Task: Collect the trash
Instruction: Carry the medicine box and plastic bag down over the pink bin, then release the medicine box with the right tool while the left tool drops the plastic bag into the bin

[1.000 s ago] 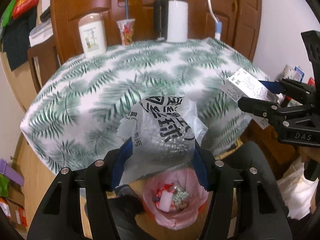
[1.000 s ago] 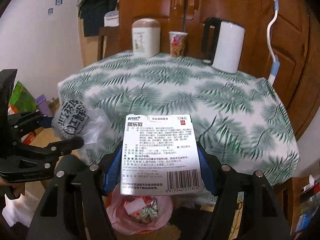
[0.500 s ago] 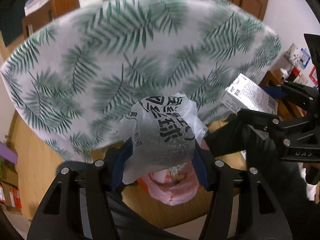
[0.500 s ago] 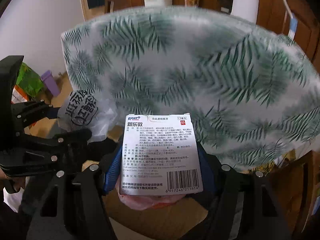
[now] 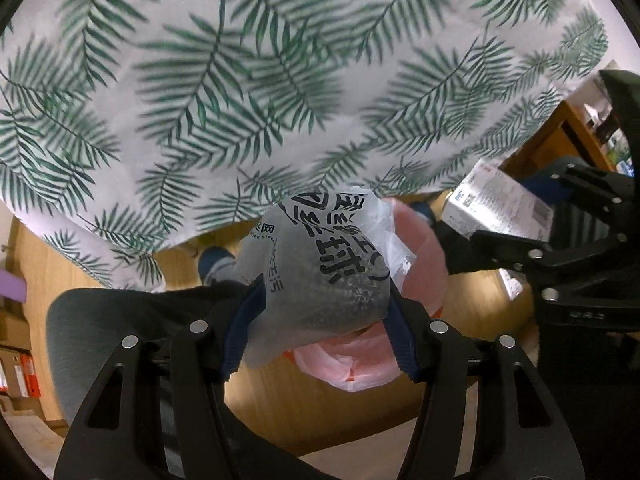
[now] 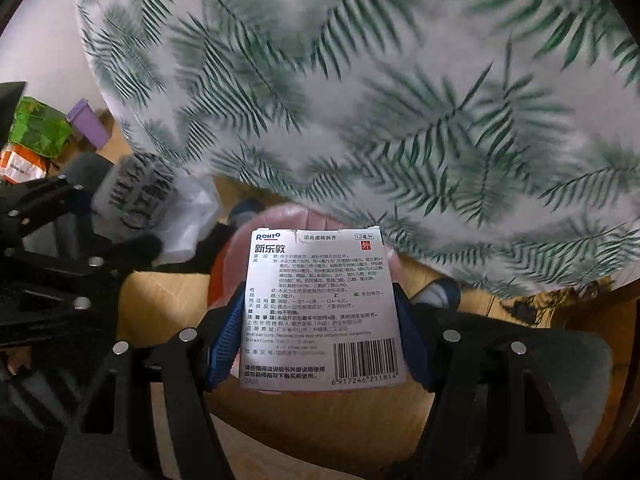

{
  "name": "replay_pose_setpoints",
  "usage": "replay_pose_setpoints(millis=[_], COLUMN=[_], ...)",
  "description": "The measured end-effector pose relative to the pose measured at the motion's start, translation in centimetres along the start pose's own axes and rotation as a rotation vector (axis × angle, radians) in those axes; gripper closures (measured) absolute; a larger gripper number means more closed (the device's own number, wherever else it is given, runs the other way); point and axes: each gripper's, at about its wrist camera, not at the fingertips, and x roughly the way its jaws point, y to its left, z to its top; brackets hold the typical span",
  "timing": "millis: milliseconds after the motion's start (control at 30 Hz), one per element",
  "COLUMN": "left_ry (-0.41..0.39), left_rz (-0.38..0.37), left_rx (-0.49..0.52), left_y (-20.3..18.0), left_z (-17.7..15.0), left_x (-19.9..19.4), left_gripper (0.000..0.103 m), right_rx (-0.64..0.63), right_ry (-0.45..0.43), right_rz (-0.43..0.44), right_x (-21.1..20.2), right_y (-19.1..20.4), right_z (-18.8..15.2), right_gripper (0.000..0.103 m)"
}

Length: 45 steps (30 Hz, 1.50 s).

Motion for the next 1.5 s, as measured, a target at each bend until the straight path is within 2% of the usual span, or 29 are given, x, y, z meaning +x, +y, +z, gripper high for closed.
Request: replay_pose_setpoints(millis=[233,433,633,767,900,1000,1100,1300,1333,1500], left_ry=[0.052,0.081,0.107,0.121,0.138,0.153,0.169,0.211,0.215,0.242], left_rz=[-0.004,-0.005,-0.004,-0.001,0.003,0.007,0.005,-0.014,-0.017,-0.019], left_rx=[-0.026,-0.026,-0.034,-0.035,-0.031,-0.025,-0.027,-0.016,-0.016,-0.023], left_y=[0.6,0.7,0.9,0.9,0.6,0.3,0.1,-1.0,-1.1,-1.6], left_z=[0.6,1.0,1.4,1.7,1.8,2.0,2.0,2.0,2.0,1.7], left_x=[2.9,4.4,5.4,6.1,7.1,8.0,8.8,11.4,11.7,14.0], left_gripper=[0.045,0.045,0.045,0.045,0.045,0.045,0.045,0.045,0.045,0.045], right_rx=[0.019,0.014,0.016,0.021,0.034,0.041,0.072,0.106,0.109,0.111], right_ry=[0.134,0.194,0.228,0.234,0.225,0.223,0.219,0.212,0.218,0.248], right_rz=[0.023,0.029,0.043,0.037,0.03,0.023,0.017,-0.035,-0.071,-0.126], right_x=[7.3,11.5,14.0,14.5,14.5,14.2,13.5,12.5,12.5,13.0], right_y=[-1.1,-1.3,-1.6,-1.9,-2.2,-2.4,-3.3,-4.5,-4.7,-5.2], right_z=[0.5,1.0,0.9,0.9,0.8,0.9,0.8,0.3,0.2,-0.2], right_gripper=[0.036,0.035,0.035,0.034,0.025,0.023,0.015,0.005,0.005,0.005])
